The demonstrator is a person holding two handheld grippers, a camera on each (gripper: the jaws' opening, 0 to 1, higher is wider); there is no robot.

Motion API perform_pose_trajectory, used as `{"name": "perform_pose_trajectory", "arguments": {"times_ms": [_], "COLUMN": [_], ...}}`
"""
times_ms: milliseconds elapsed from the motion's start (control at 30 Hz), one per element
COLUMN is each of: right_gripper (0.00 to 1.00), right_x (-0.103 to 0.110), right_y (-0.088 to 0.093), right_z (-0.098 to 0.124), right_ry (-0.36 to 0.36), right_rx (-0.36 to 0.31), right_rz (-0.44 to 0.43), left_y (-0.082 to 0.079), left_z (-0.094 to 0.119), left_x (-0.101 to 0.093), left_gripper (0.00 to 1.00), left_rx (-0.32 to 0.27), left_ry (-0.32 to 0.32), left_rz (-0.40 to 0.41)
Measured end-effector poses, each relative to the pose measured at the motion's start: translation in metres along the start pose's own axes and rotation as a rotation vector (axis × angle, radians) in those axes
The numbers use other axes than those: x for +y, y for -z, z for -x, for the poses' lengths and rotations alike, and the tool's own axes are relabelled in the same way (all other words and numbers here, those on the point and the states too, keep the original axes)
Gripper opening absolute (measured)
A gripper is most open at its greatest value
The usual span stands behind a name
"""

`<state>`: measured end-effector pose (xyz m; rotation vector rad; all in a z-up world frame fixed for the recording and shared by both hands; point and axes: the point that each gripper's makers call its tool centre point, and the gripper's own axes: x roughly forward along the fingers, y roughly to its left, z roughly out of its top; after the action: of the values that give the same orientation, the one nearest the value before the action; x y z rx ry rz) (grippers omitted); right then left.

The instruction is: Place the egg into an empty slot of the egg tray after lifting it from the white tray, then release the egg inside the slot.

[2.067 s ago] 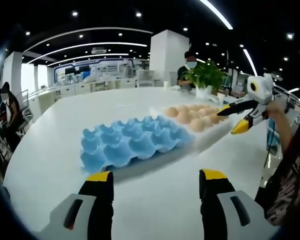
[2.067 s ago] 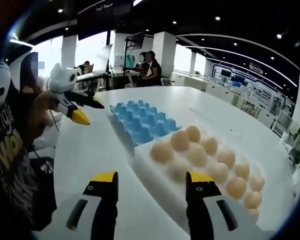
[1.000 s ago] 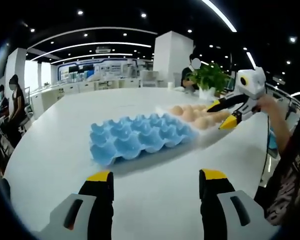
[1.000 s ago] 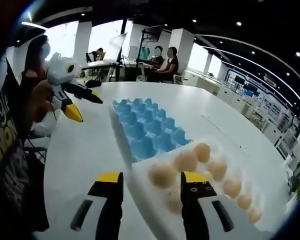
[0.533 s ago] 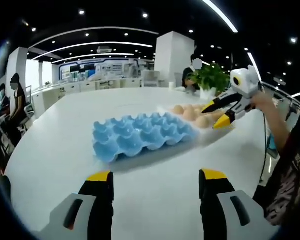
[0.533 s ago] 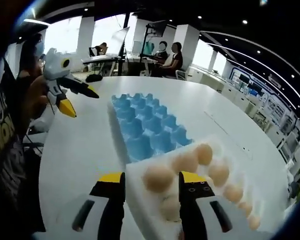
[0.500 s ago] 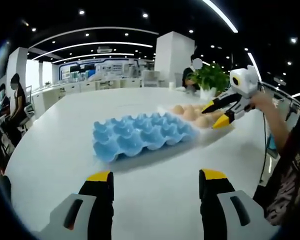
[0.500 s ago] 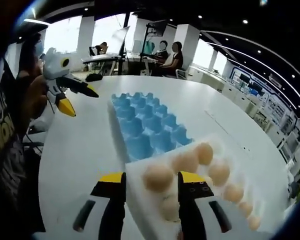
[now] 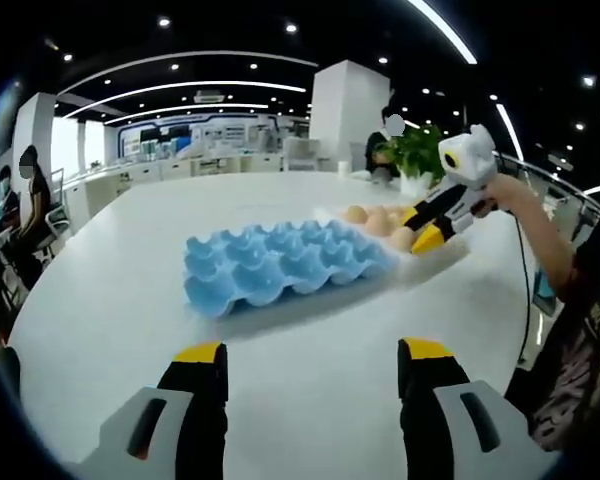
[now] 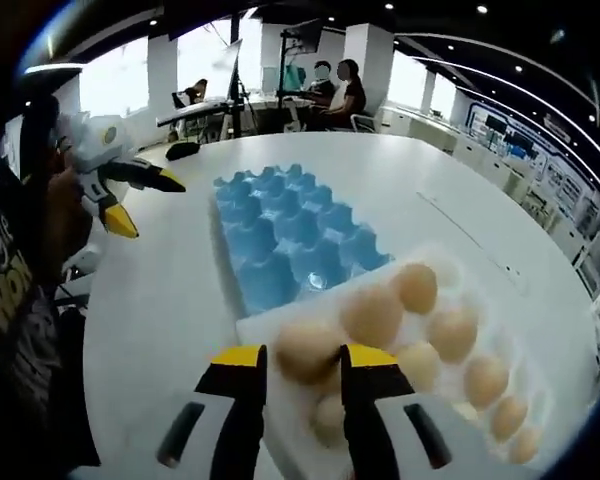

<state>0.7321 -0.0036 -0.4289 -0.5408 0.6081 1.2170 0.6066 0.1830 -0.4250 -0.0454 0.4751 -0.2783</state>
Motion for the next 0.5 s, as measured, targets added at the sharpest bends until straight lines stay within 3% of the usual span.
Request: {"name": "perform_pose_trajectory", "arguments": {"times_ms": [200,500], "right_gripper": [0.29,0.27], "right_x": [0.0,0.0015], "right_y": [-0.0006,-0.001], "right_z": [-0.0039,-0.0038], "right_ry": [-0.055,-0.048], "right_rx": [0.009,0.025], "right_rz": [-0.034,-0.02], "left_y": [-0.0012,0.0008], "left_z": [-0.0015,-0.0002], "left_x": [-0.0049,-0.0039], "left_gripper": [0.7,0.7], "left_rx": [0.0,0.004], "left_ry": [0.013,0.006], "left_rz": [-0.009,-0.005]}}
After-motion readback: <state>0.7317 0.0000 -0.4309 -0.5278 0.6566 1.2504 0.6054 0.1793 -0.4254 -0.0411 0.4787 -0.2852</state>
